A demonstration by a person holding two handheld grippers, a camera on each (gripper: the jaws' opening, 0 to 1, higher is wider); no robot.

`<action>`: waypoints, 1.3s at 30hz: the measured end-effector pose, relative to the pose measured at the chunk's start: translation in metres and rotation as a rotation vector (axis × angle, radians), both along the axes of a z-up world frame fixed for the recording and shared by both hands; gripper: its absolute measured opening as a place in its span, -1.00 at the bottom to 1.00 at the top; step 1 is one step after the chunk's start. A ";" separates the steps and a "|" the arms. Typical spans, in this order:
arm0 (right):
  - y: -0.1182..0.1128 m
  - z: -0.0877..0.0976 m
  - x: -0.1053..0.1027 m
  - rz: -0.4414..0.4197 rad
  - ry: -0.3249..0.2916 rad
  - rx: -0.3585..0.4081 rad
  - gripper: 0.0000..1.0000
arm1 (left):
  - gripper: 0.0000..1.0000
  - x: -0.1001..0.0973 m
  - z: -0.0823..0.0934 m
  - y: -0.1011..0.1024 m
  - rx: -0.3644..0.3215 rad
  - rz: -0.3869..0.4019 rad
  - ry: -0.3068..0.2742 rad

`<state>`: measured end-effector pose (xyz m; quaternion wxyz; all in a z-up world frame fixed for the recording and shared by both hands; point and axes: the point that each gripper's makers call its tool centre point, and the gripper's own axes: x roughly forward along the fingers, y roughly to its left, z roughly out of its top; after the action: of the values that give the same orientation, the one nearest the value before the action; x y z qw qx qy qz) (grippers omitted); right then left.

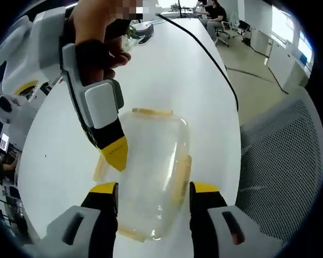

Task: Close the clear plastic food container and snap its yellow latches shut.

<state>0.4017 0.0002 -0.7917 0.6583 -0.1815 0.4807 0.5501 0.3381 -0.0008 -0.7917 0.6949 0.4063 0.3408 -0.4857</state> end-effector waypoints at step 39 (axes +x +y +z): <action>0.000 -0.007 -0.007 0.039 0.158 -0.016 -0.48 | 0.00 0.004 -0.007 0.005 0.028 -0.083 -0.136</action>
<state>0.3947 0.0007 -0.7985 0.6060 -0.1522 0.5318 0.5717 0.3423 0.0047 -0.7986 0.6900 0.4621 0.2824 -0.4803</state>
